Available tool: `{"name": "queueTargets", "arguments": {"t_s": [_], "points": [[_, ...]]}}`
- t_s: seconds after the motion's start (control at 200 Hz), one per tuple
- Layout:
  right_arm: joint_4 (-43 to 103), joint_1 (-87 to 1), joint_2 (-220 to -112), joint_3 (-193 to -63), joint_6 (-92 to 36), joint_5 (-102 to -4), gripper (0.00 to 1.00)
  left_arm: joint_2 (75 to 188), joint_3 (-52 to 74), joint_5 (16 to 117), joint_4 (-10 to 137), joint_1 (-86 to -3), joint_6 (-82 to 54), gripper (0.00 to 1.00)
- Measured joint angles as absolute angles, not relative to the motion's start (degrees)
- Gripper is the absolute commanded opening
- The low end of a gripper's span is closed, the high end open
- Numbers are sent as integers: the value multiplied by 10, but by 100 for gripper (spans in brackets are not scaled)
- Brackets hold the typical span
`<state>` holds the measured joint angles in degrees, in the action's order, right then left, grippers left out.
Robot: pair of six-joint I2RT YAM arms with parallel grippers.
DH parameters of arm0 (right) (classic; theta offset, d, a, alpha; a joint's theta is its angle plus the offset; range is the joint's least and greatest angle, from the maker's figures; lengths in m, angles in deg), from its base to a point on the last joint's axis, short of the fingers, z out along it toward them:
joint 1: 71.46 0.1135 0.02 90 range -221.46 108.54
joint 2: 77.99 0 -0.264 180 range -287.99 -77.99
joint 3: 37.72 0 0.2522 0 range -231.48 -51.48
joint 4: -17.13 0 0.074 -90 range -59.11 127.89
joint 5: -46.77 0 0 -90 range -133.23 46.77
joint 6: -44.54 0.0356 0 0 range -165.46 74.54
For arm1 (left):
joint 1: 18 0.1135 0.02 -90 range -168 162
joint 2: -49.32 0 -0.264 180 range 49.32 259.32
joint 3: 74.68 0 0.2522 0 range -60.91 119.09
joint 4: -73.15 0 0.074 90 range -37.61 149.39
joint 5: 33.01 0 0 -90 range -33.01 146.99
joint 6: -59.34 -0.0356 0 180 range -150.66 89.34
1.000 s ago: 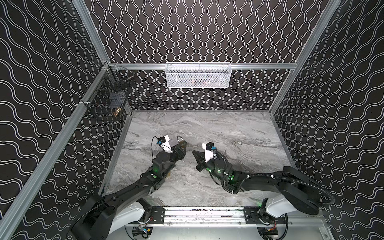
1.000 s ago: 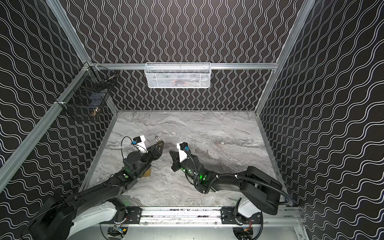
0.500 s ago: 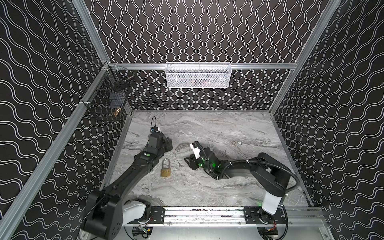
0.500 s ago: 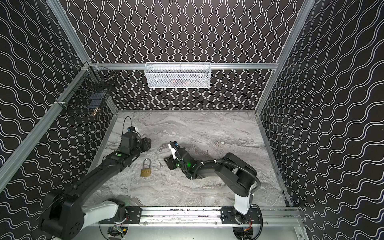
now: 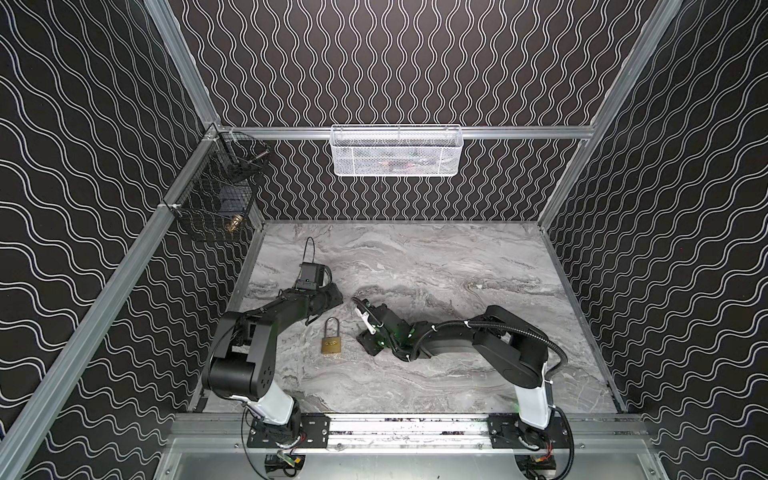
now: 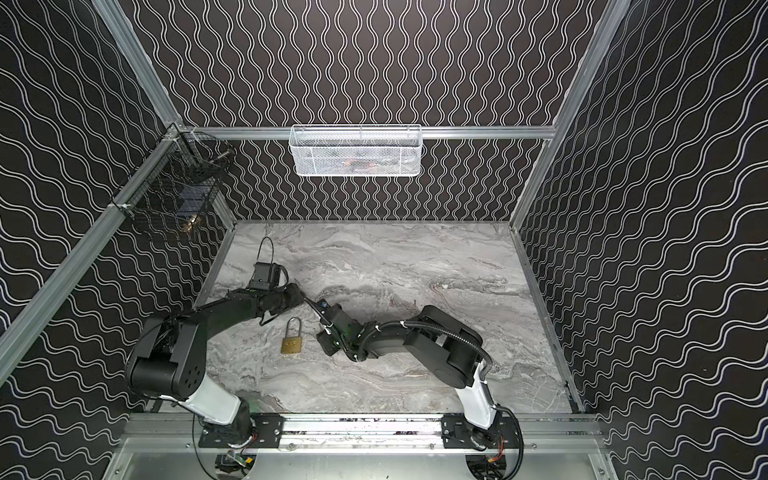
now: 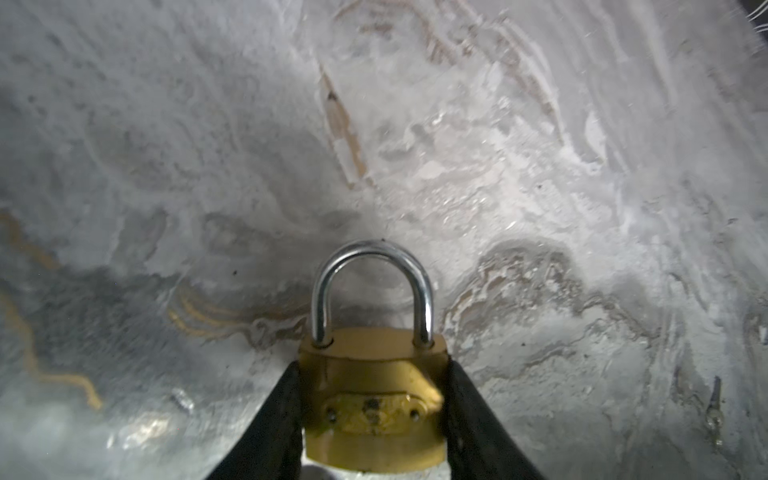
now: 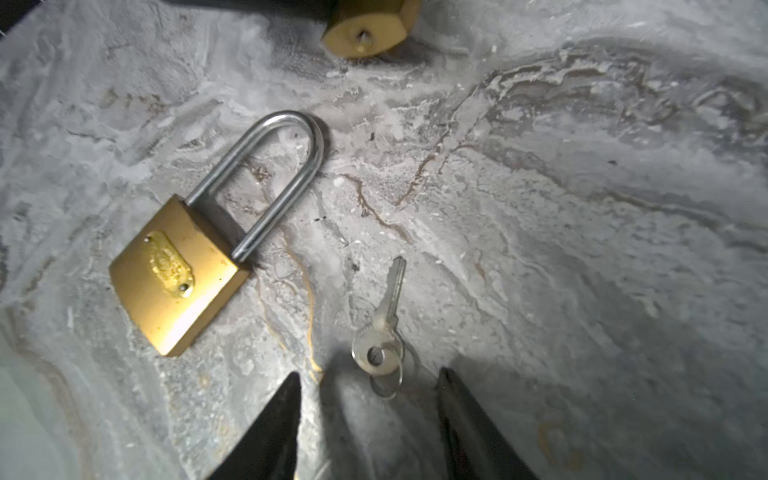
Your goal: Unlock with the key
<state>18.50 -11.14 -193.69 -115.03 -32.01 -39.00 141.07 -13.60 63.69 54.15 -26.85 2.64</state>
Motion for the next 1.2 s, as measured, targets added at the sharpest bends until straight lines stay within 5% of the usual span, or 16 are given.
{"name": "queueTargets", "arguments": {"t_s": [0.365,0.44,0.771,1.001,1.201], "points": [[175,-116,-1944,-1150,-313,-398,14,1480,-105,634,564,-272,20,10],[174,-116,-1939,-1142,-311,-405,0,1486,-98,628,565,-278,20,14],[190,-123,-1893,-1095,-300,-412,0,1513,-59,572,544,-316,7,46],[176,-151,-1829,-1025,-280,-412,0,1504,-58,558,522,-334,5,88],[154,-172,-1792,-988,-270,-426,0,1475,-80,563,520,-337,5,99]]}}
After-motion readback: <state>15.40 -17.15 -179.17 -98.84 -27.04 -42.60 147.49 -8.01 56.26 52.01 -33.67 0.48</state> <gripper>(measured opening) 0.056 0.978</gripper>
